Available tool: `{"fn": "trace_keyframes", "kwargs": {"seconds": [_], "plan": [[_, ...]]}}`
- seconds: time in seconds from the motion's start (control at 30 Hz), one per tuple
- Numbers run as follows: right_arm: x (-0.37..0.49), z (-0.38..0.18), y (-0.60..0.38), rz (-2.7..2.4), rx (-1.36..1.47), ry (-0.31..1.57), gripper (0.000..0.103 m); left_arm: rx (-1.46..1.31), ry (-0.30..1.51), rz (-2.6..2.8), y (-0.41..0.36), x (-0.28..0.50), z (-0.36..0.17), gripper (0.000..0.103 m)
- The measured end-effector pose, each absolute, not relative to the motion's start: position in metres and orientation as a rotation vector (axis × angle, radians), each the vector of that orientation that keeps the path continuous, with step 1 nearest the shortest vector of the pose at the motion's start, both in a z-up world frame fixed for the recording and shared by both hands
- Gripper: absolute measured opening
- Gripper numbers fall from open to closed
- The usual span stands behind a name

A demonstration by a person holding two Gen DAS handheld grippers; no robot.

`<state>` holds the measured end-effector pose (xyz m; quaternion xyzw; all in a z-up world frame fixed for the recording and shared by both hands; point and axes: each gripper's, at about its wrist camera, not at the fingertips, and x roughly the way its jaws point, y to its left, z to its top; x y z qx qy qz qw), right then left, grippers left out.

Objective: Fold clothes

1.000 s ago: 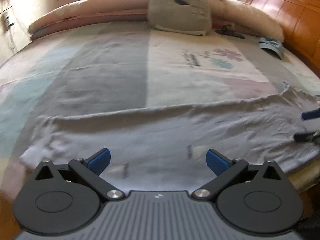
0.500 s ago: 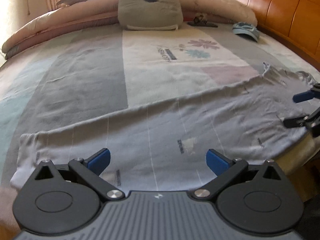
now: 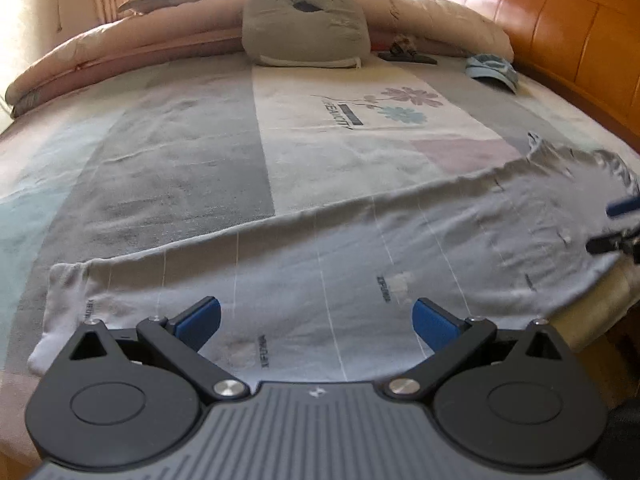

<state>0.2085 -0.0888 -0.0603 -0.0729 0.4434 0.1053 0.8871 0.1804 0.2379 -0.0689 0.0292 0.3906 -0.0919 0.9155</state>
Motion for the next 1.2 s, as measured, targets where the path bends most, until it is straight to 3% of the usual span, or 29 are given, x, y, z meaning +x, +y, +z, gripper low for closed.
{"fn": "trace_keyframes", "kwargs": {"seconds": [0.2, 0.47, 0.7, 1.2], "plan": [[0.197, -0.073, -0.102, 0.167, -0.112, 0.997, 0.103, 0.059, 0.861, -0.182, 0.242, 0.164, -0.077, 0.102], [0.225, -0.063, -0.096, 0.169, -0.059, 0.958, 0.103, 0.010, 0.761, -0.171, 0.250, 0.184, -0.061, 0.102], [0.228, -0.073, -0.084, 0.179, -0.132, 0.993, 0.103, -0.003, 0.823, -0.126, 0.259, 0.179, -0.079, 0.102], [0.228, -0.075, -0.086, 0.157, -0.116, 0.985, 0.103, -0.084, 0.784, -0.140, 0.263, 0.236, -0.073, 0.102]]}}
